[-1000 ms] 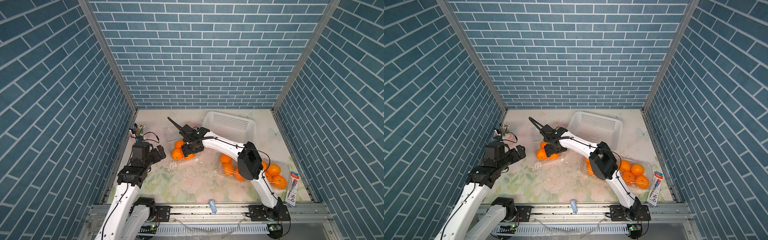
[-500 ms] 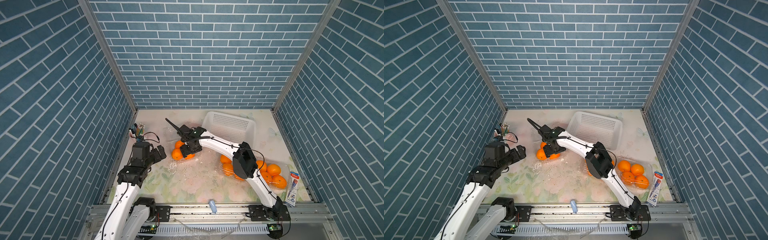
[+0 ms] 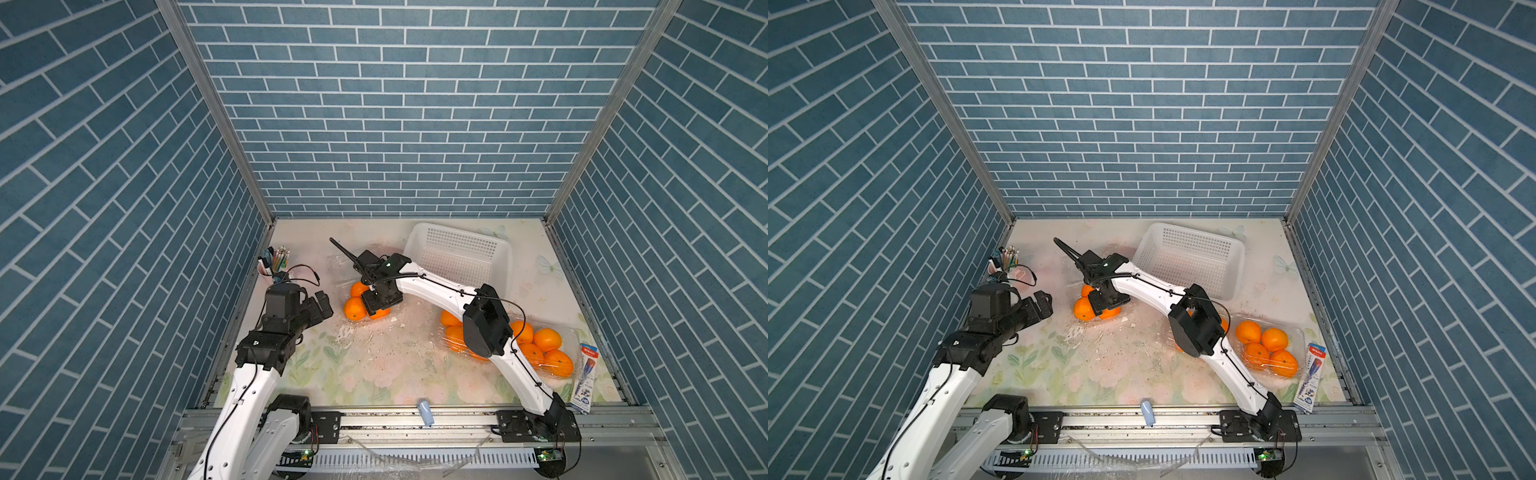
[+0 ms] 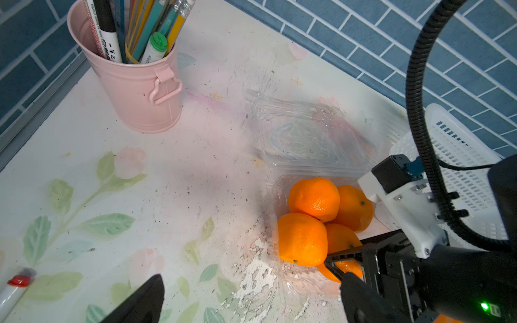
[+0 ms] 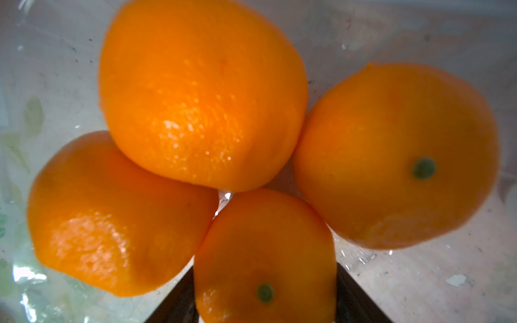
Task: Take oranges out of containers
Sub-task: Pick up the orange from the packing box, then place the orange in the basket.
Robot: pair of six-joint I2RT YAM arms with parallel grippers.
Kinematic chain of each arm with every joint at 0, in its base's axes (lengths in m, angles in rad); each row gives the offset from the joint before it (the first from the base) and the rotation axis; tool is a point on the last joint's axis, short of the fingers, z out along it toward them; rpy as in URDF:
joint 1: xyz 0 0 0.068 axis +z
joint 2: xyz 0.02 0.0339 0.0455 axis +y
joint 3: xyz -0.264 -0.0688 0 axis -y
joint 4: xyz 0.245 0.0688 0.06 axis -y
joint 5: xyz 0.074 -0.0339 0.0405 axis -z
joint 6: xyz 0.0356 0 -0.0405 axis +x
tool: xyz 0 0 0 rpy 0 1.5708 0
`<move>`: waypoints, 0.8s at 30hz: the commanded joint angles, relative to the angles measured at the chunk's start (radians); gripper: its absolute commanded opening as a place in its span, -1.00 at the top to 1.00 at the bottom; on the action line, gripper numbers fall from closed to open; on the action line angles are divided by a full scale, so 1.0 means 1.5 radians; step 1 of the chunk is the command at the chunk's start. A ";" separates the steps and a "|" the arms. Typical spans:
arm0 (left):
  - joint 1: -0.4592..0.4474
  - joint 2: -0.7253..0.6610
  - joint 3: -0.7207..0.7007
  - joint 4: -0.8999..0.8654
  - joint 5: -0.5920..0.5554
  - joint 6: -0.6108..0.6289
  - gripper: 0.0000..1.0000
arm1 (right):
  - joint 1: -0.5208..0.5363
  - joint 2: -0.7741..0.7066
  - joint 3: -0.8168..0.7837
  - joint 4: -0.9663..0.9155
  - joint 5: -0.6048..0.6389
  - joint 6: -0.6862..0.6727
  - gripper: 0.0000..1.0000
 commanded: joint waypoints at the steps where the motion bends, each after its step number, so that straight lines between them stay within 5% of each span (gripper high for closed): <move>1: 0.001 0.000 -0.007 0.001 0.012 0.004 -0.99 | 0.005 -0.051 -0.005 -0.031 -0.003 -0.013 -0.14; 11: 0.000 0.014 -0.002 0.011 0.033 0.001 -0.99 | 0.005 -0.192 -0.065 0.000 -0.028 -0.034 -0.02; 19: 0.001 0.020 0.005 0.017 0.048 0.001 -0.99 | -0.010 -0.309 -0.139 0.051 0.108 -0.113 0.04; 24: 0.001 0.027 0.007 0.022 0.063 -0.003 -0.99 | -0.087 -0.350 -0.208 0.084 0.125 -0.128 0.09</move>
